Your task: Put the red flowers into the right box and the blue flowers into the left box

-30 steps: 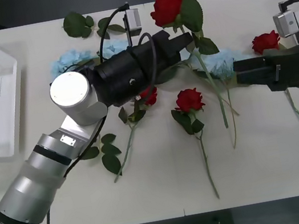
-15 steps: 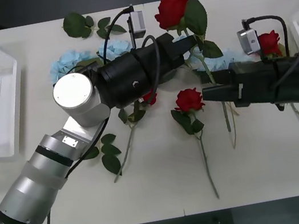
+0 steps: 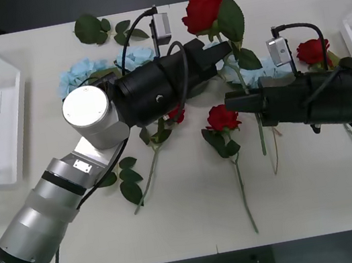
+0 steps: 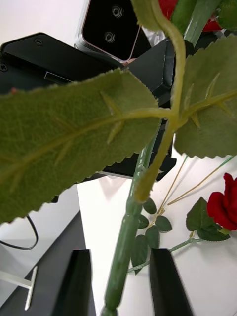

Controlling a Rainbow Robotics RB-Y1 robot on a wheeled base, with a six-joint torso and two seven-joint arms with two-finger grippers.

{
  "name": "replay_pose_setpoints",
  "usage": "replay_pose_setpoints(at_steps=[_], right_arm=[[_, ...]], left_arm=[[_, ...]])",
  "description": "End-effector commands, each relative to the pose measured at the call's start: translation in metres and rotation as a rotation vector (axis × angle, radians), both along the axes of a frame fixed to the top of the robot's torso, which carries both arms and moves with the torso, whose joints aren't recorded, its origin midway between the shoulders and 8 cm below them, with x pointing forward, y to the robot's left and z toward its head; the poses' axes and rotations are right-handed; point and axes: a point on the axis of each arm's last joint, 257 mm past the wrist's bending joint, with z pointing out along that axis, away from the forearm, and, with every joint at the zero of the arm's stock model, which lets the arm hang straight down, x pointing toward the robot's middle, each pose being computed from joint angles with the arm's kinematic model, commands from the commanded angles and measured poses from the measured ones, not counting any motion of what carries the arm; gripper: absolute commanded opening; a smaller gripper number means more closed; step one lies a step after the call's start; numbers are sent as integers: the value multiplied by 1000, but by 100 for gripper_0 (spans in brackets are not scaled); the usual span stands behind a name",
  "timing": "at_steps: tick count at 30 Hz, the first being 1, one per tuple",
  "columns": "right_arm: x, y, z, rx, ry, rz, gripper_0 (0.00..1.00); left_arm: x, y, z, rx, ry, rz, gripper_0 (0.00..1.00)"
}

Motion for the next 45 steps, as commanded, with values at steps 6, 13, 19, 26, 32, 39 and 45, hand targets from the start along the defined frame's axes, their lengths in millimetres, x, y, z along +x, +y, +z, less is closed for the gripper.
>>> replay_pose_setpoints(at_steps=[6, 13, 19, 26, 32, 39, 45], right_arm=[[0, 10, 24, 11, -34, 26, 0], [1, 9, 24, 9, -35, 21, 0], [6, 0, 22, -26, -40, 5, 0], [30, -53, 15, -249, -15, -71, 0], [46, -132, 12, -395, 107, -213, 0], [69, -268, 5, -602, 179, -451, 0], [87, -380, 0, -748, 181, -676, 0]], left_arm=[[1, 4, 16, 10, -55, 0, 81], [2, 23, -1, 83, -61, -15, 100], [-5, 67, -31, 217, -48, -76, 100], [-23, 151, -86, 482, -13, -157, 100], [-6, 255, -116, 826, -30, -103, 100], [36, 333, -132, 1046, 28, 64, 100], [83, 351, -140, 1102, 67, 318, 100]])
